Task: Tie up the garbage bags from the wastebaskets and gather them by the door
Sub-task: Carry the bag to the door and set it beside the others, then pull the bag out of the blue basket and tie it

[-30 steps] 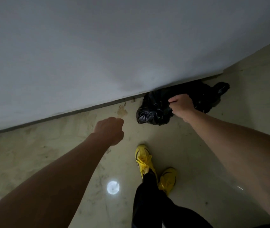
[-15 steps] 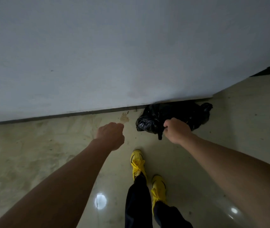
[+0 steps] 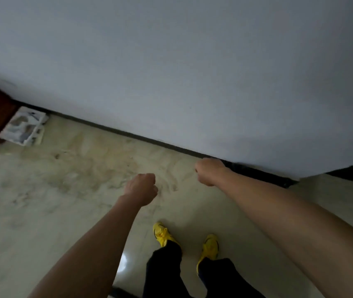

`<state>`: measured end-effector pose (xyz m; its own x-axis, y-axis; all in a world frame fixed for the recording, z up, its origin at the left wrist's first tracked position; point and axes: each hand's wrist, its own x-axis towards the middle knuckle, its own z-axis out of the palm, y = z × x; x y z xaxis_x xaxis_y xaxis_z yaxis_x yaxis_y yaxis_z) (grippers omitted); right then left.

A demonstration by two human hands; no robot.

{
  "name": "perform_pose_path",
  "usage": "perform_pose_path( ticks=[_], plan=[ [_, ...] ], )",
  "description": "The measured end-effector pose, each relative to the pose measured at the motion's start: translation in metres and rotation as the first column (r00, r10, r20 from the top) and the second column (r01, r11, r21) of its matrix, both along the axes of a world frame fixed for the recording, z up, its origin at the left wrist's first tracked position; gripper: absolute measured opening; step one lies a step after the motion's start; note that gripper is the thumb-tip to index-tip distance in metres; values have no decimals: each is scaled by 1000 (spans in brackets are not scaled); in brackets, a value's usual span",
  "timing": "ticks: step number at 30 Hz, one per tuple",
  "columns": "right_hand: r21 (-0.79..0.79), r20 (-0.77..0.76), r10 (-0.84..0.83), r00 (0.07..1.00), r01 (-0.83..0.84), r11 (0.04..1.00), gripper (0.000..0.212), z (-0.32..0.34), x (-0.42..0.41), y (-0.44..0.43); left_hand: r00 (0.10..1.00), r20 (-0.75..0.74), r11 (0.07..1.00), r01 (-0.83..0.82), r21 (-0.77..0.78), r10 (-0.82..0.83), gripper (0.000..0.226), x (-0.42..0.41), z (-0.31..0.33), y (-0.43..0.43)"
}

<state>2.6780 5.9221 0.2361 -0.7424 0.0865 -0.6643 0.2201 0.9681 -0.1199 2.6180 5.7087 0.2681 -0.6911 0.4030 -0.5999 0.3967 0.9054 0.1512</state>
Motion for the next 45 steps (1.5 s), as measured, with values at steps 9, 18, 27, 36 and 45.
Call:
perform_pose_path(
  ticks=[9,18,27,36,45],
  plan=[
    [104,-133,432,892,-421,901,26,86,-186,-203,921,-111,927,-374,10,373,24,-77,74,-242],
    [138,-218,684,697,-671,728,38,155,-328,-486,751,-261,766,-640,-61,607,27,-156,130,-502],
    [182,-241,884,400,-876,446,38,180,-433,-745,576,-260,587,-809,-44,775,26,-214,141,-699],
    [165,-273,939,207,-952,258,31,179,-576,-1020,393,-320,385,-918,-90,862,28,-314,150,-937],
    [143,-327,945,-16,-989,33,32,205,-657,-1291,158,-364,140,-987,-75,918,27,-364,165,-1166]
  ],
)
